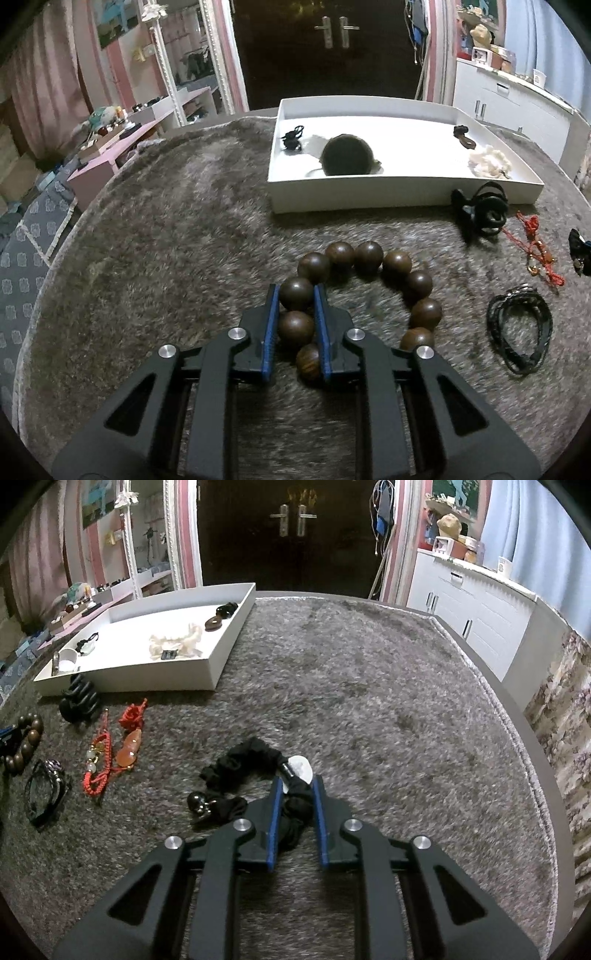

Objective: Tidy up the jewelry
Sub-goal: 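Grasp the black scrunchie with right gripper while left gripper grasps the wooden bead bracelet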

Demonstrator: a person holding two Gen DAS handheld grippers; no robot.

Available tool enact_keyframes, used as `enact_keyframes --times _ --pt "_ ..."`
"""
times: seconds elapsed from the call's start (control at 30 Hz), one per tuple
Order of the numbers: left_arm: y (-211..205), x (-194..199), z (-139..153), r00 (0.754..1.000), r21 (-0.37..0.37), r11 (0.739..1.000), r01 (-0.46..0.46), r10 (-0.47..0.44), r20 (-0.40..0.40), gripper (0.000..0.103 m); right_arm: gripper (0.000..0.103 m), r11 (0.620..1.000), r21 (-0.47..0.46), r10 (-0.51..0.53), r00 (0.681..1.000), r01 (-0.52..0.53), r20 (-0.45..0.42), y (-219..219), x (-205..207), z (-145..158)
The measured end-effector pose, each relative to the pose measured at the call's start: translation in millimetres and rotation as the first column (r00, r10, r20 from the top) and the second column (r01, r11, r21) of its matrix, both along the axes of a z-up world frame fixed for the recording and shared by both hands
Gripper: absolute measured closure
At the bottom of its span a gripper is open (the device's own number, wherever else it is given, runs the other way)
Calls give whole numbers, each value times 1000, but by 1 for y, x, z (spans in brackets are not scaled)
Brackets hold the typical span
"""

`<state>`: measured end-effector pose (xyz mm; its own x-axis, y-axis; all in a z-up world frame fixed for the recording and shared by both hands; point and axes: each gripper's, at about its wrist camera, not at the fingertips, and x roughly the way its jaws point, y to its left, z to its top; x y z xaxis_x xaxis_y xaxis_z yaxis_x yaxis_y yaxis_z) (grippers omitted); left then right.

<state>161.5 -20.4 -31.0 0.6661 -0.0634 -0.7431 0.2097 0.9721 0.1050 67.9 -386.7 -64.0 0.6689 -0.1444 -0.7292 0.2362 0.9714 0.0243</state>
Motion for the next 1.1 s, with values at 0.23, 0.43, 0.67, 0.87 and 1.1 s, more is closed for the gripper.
enact_keyframes --times 0.23,0.43,0.67,0.87,1.1 --pt "4 -4 10 1000 -35 999 8 -7 27 86 90 1000 22 -3 998 1 62 -3 -10 9" --pt "9 -4 12 1000 -35 999 3 -2 27 86 91 999 38 -14 998 12 68 -8 -15 14" --pt "9 1 -1 1000 -25 1000 -6 6 -19 86 87 1000 14 -13 1000 13 -1 -5 -3 3" --pt "7 2 -4 1000 -14 1000 -3 2 -30 86 76 1000 9 -19 1000 19 -15 -6 -5 1" --pt "5 1 -4 999 -21 1000 2 -2 -33 86 61 999 -24 -36 998 37 43 -1 -19 23"
